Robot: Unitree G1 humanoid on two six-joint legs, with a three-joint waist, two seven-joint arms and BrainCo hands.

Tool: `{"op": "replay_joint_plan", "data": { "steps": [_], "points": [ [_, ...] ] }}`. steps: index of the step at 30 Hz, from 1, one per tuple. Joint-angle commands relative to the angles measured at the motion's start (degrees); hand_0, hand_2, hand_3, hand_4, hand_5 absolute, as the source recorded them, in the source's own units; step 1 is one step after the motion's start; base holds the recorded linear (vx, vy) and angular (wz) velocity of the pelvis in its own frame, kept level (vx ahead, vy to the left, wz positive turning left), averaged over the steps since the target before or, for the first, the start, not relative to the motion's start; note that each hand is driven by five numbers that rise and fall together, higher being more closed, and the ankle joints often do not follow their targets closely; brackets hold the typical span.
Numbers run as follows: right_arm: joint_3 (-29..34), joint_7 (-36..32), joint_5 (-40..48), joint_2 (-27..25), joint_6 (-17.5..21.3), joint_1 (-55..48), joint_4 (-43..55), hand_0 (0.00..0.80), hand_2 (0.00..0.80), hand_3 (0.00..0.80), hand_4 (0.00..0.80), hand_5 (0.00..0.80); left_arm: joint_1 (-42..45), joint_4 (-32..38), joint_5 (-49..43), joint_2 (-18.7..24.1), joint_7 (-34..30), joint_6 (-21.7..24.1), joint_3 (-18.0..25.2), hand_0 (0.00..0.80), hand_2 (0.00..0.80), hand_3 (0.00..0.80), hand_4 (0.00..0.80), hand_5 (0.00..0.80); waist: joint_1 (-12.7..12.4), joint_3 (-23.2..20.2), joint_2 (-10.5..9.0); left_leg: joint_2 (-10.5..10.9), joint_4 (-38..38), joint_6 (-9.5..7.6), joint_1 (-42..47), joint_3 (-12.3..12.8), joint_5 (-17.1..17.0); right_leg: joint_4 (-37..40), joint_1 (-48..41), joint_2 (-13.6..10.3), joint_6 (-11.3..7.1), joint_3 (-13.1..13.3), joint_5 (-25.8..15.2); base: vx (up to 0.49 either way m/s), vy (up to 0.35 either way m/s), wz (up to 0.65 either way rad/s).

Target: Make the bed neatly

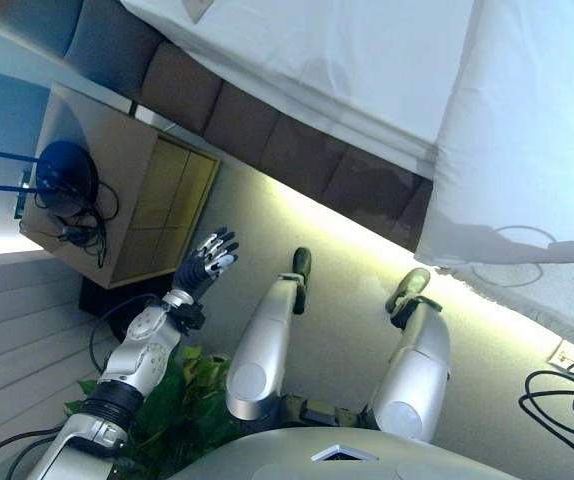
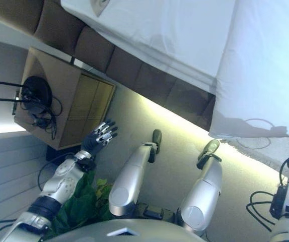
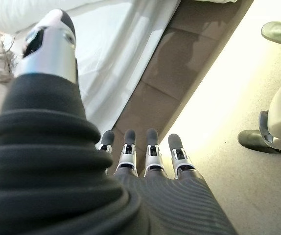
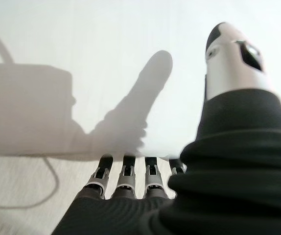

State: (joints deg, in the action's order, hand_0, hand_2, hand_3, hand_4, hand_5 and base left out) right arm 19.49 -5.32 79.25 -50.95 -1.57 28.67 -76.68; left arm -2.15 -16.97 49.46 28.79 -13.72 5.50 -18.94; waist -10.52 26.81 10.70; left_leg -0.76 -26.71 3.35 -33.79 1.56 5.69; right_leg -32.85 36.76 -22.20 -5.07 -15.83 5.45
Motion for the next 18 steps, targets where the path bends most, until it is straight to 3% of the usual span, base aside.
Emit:
{"op": "replay_joint_plan", "data": {
  "steps": [1,2,3,4,5,13,18],
  "points": [
    [-3.4,-4.4,-2.8,-3.3,0.2,2.7,1.0,0.000,0.000,0.000,0.000,0.000,1.0,3.7,1.8,2.7,-1.3,1.6,1.1,0.000,0.000,0.000,0.000,0.000,-0.8,0.2,1.30,-2.4,5.6,0.78,-0.7,-1.8,-5.8,4.1,-0.5,-3.4,-6.54,3.3,-4.6,-0.010,-0.039,0.10],
    [-3.9,-5.1,-3.0,-3.1,0.6,3.2,1.4,0.144,0.144,0.144,0.144,0.144,0.9,4.0,1.9,2.6,-1.7,1.6,1.1,0.000,0.000,0.000,0.000,0.000,-1.0,0.3,1.48,-2.2,5.7,0.71,-0.9,-1.9,-6.0,3.8,-0.3,-3.5,-6.49,3.2,-4.5,-0.006,-0.033,0.07],
    [-4.2,-5.6,-3.0,-3.0,0.6,3.6,1.6,0.414,0.414,0.414,0.414,0.414,0.9,4.1,1.9,2.6,-1.9,1.5,1.3,0.000,0.000,0.000,0.000,0.000,-1.2,0.3,1.59,-2.1,5.6,0.70,-1.1,-2.1,-6.0,3.4,-0.2,-3.6,-6.47,3.1,-4.3,0.001,-0.024,0.05],
    [-4.4,-5.8,-3.0,-2.8,0.6,3.9,1.6,0.552,0.552,0.552,0.552,0.552,0.8,4.2,1.9,2.6,-2.2,1.4,1.4,0.000,0.000,0.000,0.000,0.000,-1.3,0.3,1.68,-2.0,5.6,0.68,-1.2,-2.1,-6.1,3.2,-0.1,-3.8,-6.45,2.9,-4.2,0.006,-0.012,0.04],
    [-4.6,-6.0,-2.8,-2.8,0.8,4.4,1.5,0.800,0.800,0.800,0.800,0.800,0.7,4.2,2.1,2.5,-2.5,1.3,1.4,0.000,0.000,0.000,0.000,0.000,-1.5,0.2,1.86,-1.9,5.4,0.64,-1.4,-2.2,-6.1,2.8,0.0,-4.0,-6.40,2.8,-4.0,0.011,0.000,0.04],
    [-5.7,-8.3,-4.1,-1.5,0.9,6.1,1.5,0.800,0.800,0.800,0.800,0.800,1.1,4.1,2.8,1.8,-2.1,1.4,1.2,0.000,0.000,0.000,0.000,0.000,-2.1,0.0,2.54,-1.3,5.5,0.37,-1.0,-2.3,-6.3,1.9,-0.5,-4.4,-6.19,2.3,-3.4,0.022,0.037,0.05],
    [-7.2,-10.4,-13.1,1.9,1.1,2.9,2.5,0.800,0.800,0.800,0.800,0.800,1.6,5.2,3.7,2.6,-2.0,0.3,2.5,0.000,0.000,0.000,0.000,0.000,-2.8,-1.0,1.65,-1.2,6.4,0.23,1.3,-2.3,-6.3,3.0,-3.8,-4.7,-6.20,0.8,-3.8,0.052,0.030,0.07]
  ]
}}
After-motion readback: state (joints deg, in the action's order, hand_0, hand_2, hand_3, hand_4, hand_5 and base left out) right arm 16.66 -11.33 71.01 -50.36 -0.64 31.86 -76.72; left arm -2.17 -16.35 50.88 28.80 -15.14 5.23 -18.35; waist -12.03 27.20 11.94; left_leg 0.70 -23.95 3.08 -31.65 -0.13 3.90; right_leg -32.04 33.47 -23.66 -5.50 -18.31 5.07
